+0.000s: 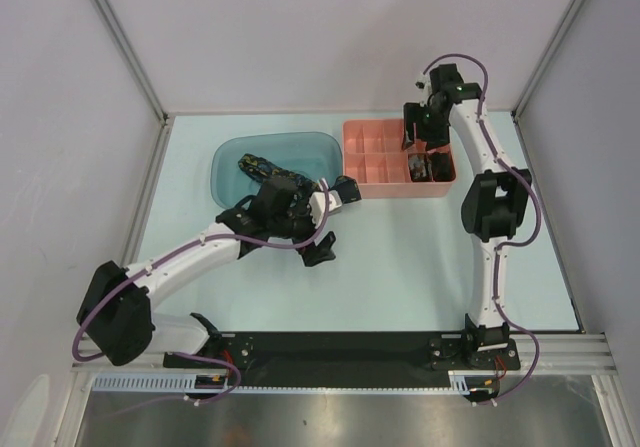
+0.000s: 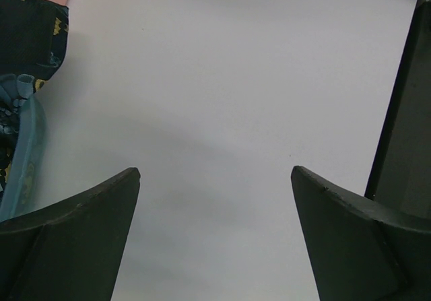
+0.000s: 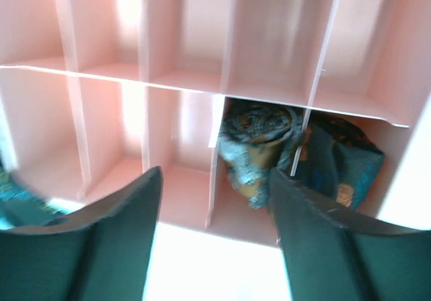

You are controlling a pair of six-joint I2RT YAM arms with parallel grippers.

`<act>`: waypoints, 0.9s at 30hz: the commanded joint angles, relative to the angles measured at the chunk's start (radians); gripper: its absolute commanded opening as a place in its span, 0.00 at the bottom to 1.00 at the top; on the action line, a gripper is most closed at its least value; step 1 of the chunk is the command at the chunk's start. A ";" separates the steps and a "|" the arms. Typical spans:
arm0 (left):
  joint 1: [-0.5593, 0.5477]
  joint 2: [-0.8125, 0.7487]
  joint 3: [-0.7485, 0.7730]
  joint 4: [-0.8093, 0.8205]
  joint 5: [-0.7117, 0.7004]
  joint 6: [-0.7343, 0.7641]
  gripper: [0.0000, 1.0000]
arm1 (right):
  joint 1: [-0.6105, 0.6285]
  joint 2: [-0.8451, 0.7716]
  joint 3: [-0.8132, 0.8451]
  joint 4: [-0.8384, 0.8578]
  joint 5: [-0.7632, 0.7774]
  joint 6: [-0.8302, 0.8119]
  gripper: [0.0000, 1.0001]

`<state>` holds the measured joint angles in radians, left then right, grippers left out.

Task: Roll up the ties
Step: Reset both arms

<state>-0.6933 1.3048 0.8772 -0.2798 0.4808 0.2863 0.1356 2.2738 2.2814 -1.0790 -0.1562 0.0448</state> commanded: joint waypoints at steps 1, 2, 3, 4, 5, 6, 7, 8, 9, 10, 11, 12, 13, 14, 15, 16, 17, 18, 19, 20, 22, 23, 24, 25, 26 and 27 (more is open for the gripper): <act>0.043 0.025 0.127 -0.035 0.051 -0.056 0.99 | -0.008 -0.151 0.052 0.051 -0.109 -0.043 0.85; 0.063 0.033 0.181 -0.042 0.056 -0.065 0.99 | -0.010 -0.178 0.047 0.066 -0.123 -0.071 0.93; 0.072 0.042 0.213 -0.065 0.055 -0.093 1.00 | -0.013 -0.194 0.046 0.082 -0.131 -0.082 0.99; 0.081 0.068 0.250 -0.082 0.044 -0.102 1.00 | -0.022 -0.207 0.043 0.106 -0.137 -0.089 1.00; 0.096 0.083 0.288 -0.102 0.045 -0.108 1.00 | -0.030 -0.220 0.036 0.119 -0.144 -0.094 1.00; 0.103 0.099 0.374 -0.152 0.044 -0.113 1.00 | -0.037 -0.250 0.029 0.129 -0.154 -0.102 1.00; 0.109 0.137 0.417 -0.177 0.010 -0.116 1.00 | -0.056 -0.263 0.021 0.143 -0.178 -0.108 1.00; 0.112 0.154 0.503 -0.203 -0.013 -0.119 1.00 | -0.063 -0.276 0.001 0.143 -0.186 -0.109 1.00; 0.117 0.175 0.544 -0.255 -0.034 -0.125 1.00 | -0.073 -0.305 -0.014 0.142 -0.195 -0.118 1.00; 0.138 0.206 0.584 -0.281 -0.044 -0.134 1.00 | -0.080 -0.325 -0.037 0.143 -0.221 -0.126 1.00; 0.155 0.224 0.655 -0.306 -0.030 -0.145 1.00 | -0.097 -0.342 -0.092 0.145 -0.236 -0.132 1.00; 0.172 0.237 0.687 -0.356 -0.022 -0.166 1.00 | -0.103 -0.385 -0.132 0.146 -0.250 -0.138 1.00; 0.210 0.249 0.713 -0.378 -0.012 -0.182 0.99 | -0.111 -0.408 -0.170 0.152 -0.278 -0.140 1.00; 0.233 0.264 0.748 -0.421 0.025 -0.196 0.99 | -0.119 -0.428 -0.207 0.151 -0.285 -0.143 1.00; 0.256 0.269 0.758 -0.441 0.050 -0.217 0.99 | -0.125 -0.454 -0.299 0.148 -0.292 -0.148 1.00; 0.303 0.269 0.760 -0.458 0.074 -0.225 1.00 | -0.128 -0.502 -0.345 0.146 -0.318 -0.163 1.00; 0.325 0.261 0.743 -0.490 0.099 -0.231 1.00 | -0.128 -0.532 -0.402 0.145 -0.328 -0.171 1.00; 0.345 0.252 0.727 -0.502 0.107 -0.233 1.00 | -0.128 -0.562 -0.504 0.148 -0.332 -0.178 1.00; 0.385 0.238 0.705 -0.510 0.107 -0.230 1.00 | -0.128 -0.620 -0.563 0.166 -0.330 -0.187 1.00; 0.403 0.225 0.651 -0.513 0.104 -0.228 1.00 | -0.129 -0.646 -0.609 0.174 -0.330 -0.187 1.00; 0.452 0.171 0.596 -0.513 0.091 -0.223 1.00 | -0.180 -0.700 -0.753 0.211 -0.338 -0.183 1.00; 0.463 0.150 0.541 -0.512 0.079 -0.220 1.00 | -0.189 -0.742 -0.792 0.220 -0.341 -0.178 1.00; 0.471 0.114 0.514 -0.512 0.049 -0.220 0.99 | -0.209 -0.763 -0.831 0.229 -0.345 -0.178 1.00; 0.478 0.096 0.485 -0.513 0.033 -0.217 0.99 | -0.217 -0.778 -0.891 0.229 -0.355 -0.177 1.00; 0.480 0.081 0.430 -0.515 0.019 -0.213 0.99 | -0.221 -0.809 -0.925 0.231 -0.361 -0.178 1.00; 0.480 0.041 0.402 -0.515 -0.001 -0.208 0.99 | -0.229 -0.822 -0.954 0.241 -0.367 -0.177 1.00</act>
<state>-0.2138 1.4757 1.3685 -0.7532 0.5159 0.0875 -0.0574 1.5616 1.4170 -0.8948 -0.4797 -0.1143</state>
